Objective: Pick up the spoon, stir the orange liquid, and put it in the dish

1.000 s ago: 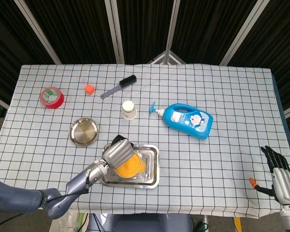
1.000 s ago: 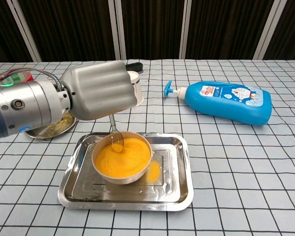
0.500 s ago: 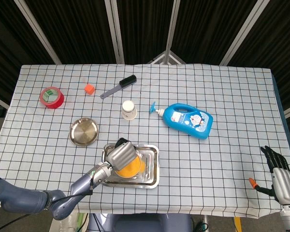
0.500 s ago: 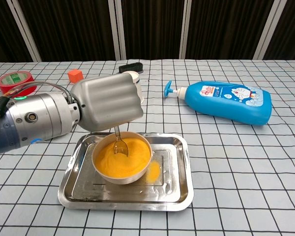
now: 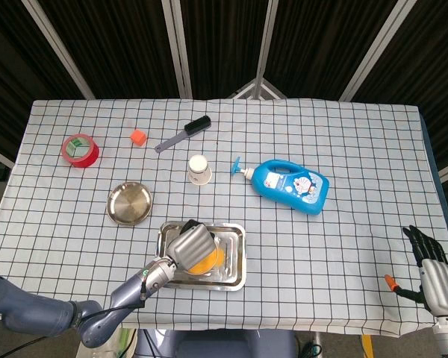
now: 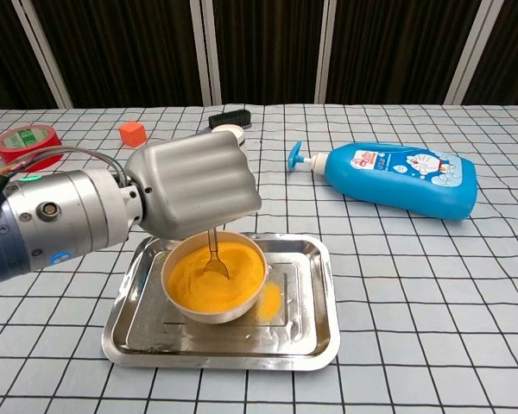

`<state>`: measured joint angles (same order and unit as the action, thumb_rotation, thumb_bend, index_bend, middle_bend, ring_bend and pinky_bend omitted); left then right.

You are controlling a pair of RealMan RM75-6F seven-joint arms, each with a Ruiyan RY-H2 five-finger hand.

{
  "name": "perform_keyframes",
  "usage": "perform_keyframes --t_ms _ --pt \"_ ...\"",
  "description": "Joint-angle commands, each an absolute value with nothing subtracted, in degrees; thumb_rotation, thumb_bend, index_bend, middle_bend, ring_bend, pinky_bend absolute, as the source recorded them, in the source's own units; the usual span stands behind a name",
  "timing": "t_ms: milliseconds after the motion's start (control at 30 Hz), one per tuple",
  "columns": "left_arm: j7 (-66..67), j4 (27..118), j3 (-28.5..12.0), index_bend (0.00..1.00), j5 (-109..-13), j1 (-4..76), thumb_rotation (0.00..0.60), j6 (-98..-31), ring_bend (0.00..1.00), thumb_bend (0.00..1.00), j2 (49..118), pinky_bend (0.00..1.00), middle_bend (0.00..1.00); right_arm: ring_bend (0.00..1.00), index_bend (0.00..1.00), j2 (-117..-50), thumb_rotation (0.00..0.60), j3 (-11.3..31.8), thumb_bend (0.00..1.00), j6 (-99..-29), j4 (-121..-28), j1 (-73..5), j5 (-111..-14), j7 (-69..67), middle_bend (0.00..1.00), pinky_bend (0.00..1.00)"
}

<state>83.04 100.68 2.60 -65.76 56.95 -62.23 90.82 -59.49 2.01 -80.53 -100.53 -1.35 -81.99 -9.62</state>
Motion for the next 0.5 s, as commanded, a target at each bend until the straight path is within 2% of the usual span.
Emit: perform_keyframes --t_ms 33,500 --pt "82.6 101.5 2.6 0.81 -66.4 56.8 0.6 -62.5 1.0 0.72 90.1 1.0 1.0 0.0 0.0 -59.5 0.6 2.0 0.31 -80.5 -100.5 -1.4 -82.0 -9.6 0.0 0.0" --pt "81.7 104.7 3.8 0.81 -69.2 56.0 0.6 -62.9 1.0 0.72 87.4 1.0 1.0 0.0 0.0 -59.6 0.6 2.0 0.31 -80.5 -100.6 -1.4 -82.0 -9.4 0.0 0.0"
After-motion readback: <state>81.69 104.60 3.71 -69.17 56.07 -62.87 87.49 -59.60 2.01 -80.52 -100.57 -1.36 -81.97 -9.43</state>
